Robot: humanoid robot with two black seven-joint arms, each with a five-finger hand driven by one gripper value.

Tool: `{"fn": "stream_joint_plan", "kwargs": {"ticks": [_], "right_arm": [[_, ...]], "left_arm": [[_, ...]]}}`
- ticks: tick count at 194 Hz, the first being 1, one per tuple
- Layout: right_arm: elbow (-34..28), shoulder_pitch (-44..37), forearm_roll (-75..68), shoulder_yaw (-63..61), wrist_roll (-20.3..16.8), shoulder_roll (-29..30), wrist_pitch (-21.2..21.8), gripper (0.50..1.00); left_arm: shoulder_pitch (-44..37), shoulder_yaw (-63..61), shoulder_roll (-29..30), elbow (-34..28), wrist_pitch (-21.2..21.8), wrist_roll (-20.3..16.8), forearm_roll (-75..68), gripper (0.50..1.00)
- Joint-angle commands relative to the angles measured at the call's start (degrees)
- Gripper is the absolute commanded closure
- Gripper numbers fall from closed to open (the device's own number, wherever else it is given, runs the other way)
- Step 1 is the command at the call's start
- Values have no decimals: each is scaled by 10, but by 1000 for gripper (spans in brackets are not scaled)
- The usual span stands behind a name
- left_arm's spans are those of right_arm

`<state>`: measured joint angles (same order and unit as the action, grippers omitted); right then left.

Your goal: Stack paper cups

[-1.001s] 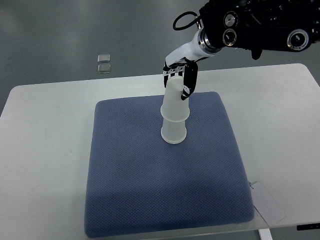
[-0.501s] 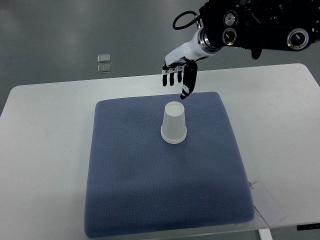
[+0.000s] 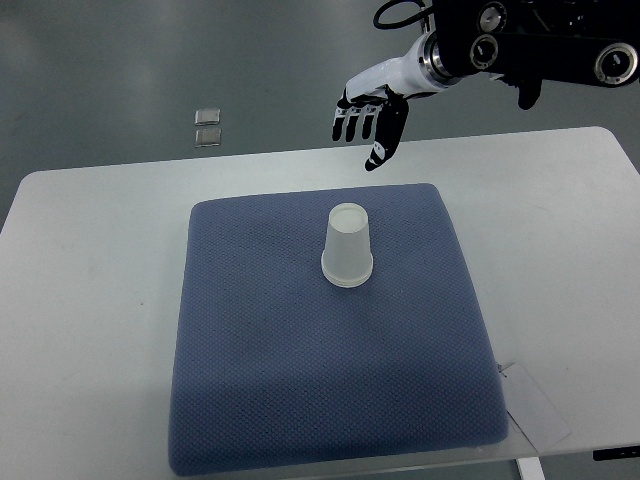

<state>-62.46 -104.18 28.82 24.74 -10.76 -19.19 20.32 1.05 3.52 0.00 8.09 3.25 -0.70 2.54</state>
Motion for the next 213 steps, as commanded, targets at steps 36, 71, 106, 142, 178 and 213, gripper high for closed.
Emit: {"fn": "stream_joint_plan", "kwargs": {"ticks": [36, 71, 106, 142, 178, 213], "right_arm": [[57, 150, -117, -186, 6, -54, -44, 711], [117, 261, -175, -332, 23, -58, -50, 709], [160, 369, -219, -490, 32, -37, -75, 709], [206, 456, -226, -606, 56, 19, -93, 648], [248, 493, -226, -685, 83, 73, -94, 587], [270, 513, -226, -727, 106, 100, -95, 579]], "left_arm": [[0, 0, 0, 0, 0, 0, 0, 500], [0, 0, 0, 0, 0, 0, 0, 500], [0, 0, 0, 0, 0, 0, -1, 500], [0, 0, 0, 0, 0, 0, 0, 500], [0, 0, 0, 0, 0, 0, 0, 500], [0, 0, 0, 0, 0, 0, 0, 500]]}}
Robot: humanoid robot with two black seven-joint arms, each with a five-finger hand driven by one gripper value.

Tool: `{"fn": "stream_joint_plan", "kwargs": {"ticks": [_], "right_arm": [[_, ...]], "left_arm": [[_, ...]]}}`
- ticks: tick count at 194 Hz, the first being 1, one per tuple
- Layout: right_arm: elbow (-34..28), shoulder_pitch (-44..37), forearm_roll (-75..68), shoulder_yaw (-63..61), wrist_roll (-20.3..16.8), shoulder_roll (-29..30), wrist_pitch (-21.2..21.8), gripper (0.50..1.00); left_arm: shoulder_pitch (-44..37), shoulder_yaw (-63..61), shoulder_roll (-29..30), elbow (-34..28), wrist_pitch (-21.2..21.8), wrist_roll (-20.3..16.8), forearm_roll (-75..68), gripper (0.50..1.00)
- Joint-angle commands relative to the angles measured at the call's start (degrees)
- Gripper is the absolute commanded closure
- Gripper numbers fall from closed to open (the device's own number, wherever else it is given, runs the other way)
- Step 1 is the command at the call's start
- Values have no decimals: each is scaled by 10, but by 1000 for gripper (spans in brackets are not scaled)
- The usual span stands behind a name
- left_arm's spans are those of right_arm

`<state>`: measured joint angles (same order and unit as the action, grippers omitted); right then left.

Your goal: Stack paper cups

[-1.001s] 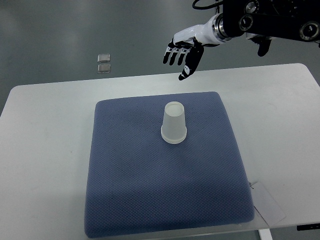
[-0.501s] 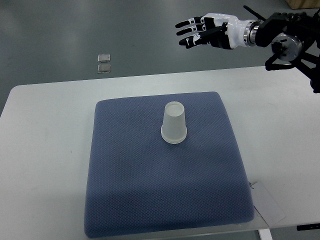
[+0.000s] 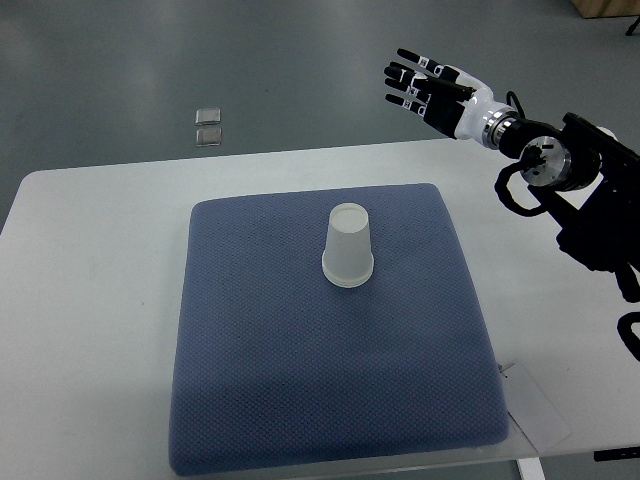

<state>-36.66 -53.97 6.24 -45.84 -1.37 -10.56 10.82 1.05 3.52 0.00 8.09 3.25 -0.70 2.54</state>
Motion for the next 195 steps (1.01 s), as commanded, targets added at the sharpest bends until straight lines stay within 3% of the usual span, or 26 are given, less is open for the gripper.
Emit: {"fn": "stream_joint_plan", "kwargs": {"ticks": [1, 80, 195], "right_arm": [[13, 11, 0, -22, 13, 13, 0, 579], [77, 19, -64, -28, 48, 17, 0, 576], [78, 45, -102, -29, 81, 52, 1, 576]], "left_arm": [[0, 0, 0, 0, 0, 0, 0, 500], [0, 0, 0, 0, 0, 0, 0, 500], [0, 0, 0, 0, 0, 0, 0, 500]]}}
